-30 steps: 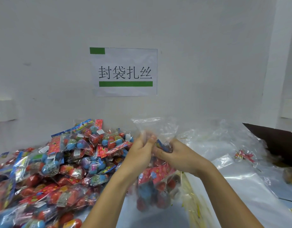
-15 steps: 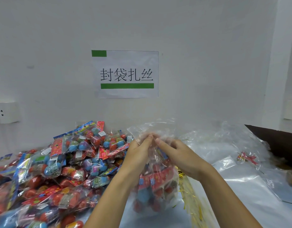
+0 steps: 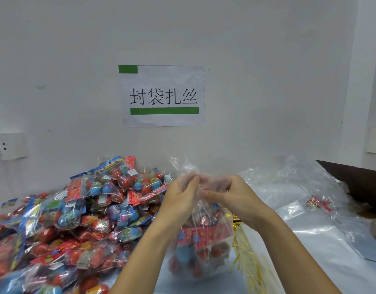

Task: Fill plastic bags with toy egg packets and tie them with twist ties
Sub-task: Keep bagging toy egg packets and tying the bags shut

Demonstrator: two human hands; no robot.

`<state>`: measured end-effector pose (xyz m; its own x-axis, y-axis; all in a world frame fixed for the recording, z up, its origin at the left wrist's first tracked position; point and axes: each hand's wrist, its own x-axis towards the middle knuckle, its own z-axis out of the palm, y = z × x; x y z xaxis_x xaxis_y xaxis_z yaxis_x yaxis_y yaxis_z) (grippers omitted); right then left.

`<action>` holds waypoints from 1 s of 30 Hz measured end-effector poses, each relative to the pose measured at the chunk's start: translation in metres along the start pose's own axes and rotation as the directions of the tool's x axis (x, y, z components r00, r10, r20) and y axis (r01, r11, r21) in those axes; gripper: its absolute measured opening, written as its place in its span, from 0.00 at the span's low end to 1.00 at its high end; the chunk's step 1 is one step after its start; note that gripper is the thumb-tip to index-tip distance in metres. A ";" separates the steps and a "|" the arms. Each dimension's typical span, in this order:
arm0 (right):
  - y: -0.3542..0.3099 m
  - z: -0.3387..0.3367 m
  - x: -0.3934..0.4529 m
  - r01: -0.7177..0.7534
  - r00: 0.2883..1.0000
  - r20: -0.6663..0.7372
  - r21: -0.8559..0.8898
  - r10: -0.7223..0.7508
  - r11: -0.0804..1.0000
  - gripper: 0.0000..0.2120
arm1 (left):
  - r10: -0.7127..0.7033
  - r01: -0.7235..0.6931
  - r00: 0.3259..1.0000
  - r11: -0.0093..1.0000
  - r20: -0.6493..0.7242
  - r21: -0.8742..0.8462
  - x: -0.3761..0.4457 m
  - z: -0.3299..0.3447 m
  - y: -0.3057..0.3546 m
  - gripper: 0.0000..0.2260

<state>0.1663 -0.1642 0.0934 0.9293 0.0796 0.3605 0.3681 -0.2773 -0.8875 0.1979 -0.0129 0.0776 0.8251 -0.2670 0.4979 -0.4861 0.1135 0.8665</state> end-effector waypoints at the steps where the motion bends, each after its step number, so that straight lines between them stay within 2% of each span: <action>1: -0.001 -0.001 0.000 0.012 1.000 -0.005 0.001 -0.012 1.000 0.07 | 0.005 -0.005 1.000 1.000 -0.005 0.004 0.000 -0.002 0.000 0.15; 4: -0.003 -0.002 0.000 0.041 0.998 -0.038 0.015 -0.040 0.999 0.11 | 0.003 -0.002 0.999 1.000 -0.033 0.019 0.002 -0.003 -0.001 0.12; 8: -0.004 0.002 0.002 0.096 0.985 -0.142 -0.046 -0.102 0.994 0.08 | 0.025 -0.021 0.994 0.999 -0.104 0.042 0.003 0.002 -0.003 0.12; 11: -0.007 0.005 0.003 0.128 0.977 -0.159 -0.088 -0.141 0.988 0.13 | 0.052 -0.047 0.997 0.995 -0.061 0.087 0.000 0.005 -0.001 0.13; 13: -0.008 0.006 0.003 0.114 0.975 -0.173 -0.155 -0.141 0.981 0.11 | 0.097 -0.093 0.995 0.987 -0.022 0.130 -0.002 0.005 0.001 0.13; 15: -0.008 0.006 0.004 0.116 0.971 -0.191 -0.151 -0.144 0.982 0.08 | 0.111 -0.109 0.994 0.980 0.002 0.166 -0.005 0.004 0.002 0.14; 19: -0.008 0.006 0.004 0.088 0.967 -0.237 -0.039 -0.095 0.995 0.05 | -0.018 0.003 0.998 0.974 0.064 0.228 -0.007 -0.003 -0.004 0.16; 21: -0.007 0.006 0.004 0.063 0.966 -0.252 -0.022 -0.066 0.998 0.04 | -0.032 0.006 0.991 0.980 0.129 0.200 -0.006 -0.006 -0.005 0.16; 24: -0.006 0.005 0.005 0.041 0.960 -0.275 -0.047 -0.052 0.998 0.06 | -0.019 -0.018 0.980 0.984 0.200 0.177 -0.006 -0.006 -0.003 0.10; 28: -0.005 0.005 0.006 0.038 0.949 -0.308 -0.094 -0.065 0.995 0.06 | -0.011 -0.023 0.986 0.980 0.165 0.197 -0.005 -0.005 -0.005 0.16; 30: -0.005 0.006 0.007 0.031 0.945 -0.317 -0.155 -0.080 0.987 0.09 | -0.027 -0.016 0.980 0.976 0.195 0.219 -0.005 -0.006 -0.005 0.17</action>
<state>0.1715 -0.1561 0.0988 0.8396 -0.2060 0.5026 0.3880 -0.4200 -0.8204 0.1973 -0.0065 0.0712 0.7660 -0.4517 0.4573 -0.5506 -0.0940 0.8294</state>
